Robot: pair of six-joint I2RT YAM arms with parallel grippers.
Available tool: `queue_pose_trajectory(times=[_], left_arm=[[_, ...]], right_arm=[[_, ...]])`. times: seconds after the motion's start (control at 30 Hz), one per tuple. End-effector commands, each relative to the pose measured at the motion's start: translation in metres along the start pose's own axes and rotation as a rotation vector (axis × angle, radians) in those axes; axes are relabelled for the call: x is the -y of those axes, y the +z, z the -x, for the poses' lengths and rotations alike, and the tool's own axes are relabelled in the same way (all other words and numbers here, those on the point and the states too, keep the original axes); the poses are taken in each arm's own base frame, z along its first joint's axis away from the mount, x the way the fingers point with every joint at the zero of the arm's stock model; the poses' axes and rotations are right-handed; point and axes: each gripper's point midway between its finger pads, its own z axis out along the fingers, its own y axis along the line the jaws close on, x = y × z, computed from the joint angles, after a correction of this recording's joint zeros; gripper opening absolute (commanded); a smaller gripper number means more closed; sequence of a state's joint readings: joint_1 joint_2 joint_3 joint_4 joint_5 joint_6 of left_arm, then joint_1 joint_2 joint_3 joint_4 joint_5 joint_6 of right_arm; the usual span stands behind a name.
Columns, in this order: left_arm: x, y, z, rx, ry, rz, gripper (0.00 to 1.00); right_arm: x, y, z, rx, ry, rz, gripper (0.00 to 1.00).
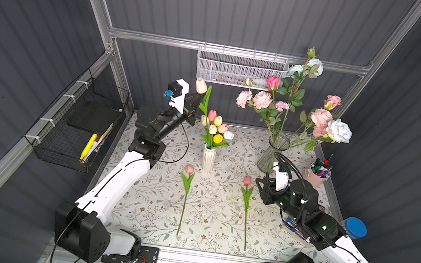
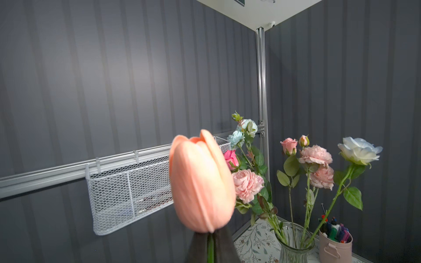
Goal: Pick out pink flowers from the vase
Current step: Pick up the flower from the vase, then place the flower at the center of the board.
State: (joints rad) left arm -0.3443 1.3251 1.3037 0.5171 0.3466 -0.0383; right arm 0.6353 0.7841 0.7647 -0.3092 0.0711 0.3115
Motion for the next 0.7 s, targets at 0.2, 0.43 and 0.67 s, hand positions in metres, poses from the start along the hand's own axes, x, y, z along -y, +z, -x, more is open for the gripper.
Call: queue_pose_trajectory(times=[0.2, 0.43, 0.67], left_arm=[[-0.003, -0.04, 0.143, 0.178, 0.17, 0.145, 0.0], [-0.004, -0.073, 0.156, 0.042, -0.031, 0.223, 0.0], [-0.013, -0.106, 0.108, -0.19, -0.198, 0.365, 0.0]], right_arm=[[-0.005, -0.006, 0.009, 0.013, 0.004, 0.019, 0.42], [-0.003, -0.007, 0.007, 0.012, 0.009, 0.014, 0.42], [-0.001, -0.005, 0.001, -0.004, 0.018, 0.007, 0.42]])
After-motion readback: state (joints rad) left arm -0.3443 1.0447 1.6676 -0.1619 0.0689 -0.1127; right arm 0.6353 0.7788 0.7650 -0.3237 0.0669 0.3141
